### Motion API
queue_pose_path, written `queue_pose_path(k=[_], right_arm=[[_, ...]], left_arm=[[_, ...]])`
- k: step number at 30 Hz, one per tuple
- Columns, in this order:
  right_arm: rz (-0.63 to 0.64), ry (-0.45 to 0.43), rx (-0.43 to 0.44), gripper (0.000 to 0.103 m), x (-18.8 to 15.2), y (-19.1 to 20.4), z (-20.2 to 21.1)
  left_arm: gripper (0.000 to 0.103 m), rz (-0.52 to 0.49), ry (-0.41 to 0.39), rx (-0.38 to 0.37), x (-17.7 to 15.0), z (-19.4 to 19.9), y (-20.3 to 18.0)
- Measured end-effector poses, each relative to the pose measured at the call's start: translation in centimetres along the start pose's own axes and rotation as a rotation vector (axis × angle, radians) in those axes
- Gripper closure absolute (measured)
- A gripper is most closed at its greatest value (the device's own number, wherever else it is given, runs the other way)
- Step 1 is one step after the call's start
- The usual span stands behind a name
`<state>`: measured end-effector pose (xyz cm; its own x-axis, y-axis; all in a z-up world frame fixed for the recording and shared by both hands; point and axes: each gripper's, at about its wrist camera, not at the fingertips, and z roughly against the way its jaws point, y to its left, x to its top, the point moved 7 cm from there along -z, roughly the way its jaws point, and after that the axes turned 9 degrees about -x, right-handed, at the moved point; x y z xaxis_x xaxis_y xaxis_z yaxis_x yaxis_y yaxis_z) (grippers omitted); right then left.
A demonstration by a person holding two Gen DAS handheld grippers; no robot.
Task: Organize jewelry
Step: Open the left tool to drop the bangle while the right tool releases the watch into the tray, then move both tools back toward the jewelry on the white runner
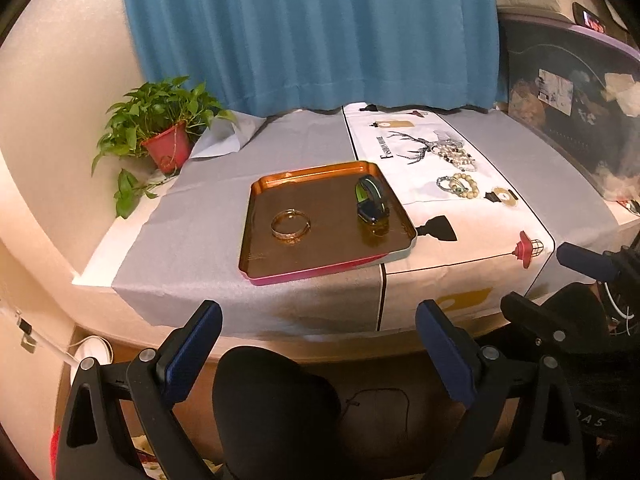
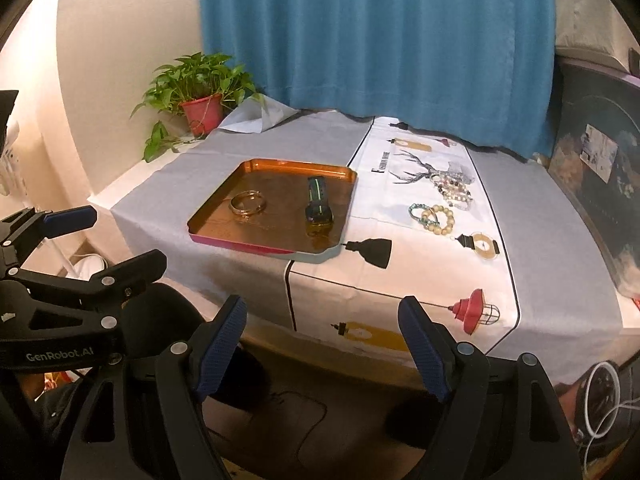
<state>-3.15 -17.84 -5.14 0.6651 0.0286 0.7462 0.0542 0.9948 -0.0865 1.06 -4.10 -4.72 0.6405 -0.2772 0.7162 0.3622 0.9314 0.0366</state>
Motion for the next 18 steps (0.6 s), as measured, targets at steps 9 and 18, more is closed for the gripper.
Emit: queue_pose_path(k=[9,18], right_arm=[[-0.018,0.008,-0.005,0.024,-0.29,-0.64,-0.19],[-0.020,0.018,-0.005,0.024,-0.44,-0.98,-0.51]], left_arm=[[0.006,-0.006,0.010,0.002,-0.22,0.26,-0.14],[0.006,-0.003,0.022,0.003,-0.08,0.01,-0.20]])
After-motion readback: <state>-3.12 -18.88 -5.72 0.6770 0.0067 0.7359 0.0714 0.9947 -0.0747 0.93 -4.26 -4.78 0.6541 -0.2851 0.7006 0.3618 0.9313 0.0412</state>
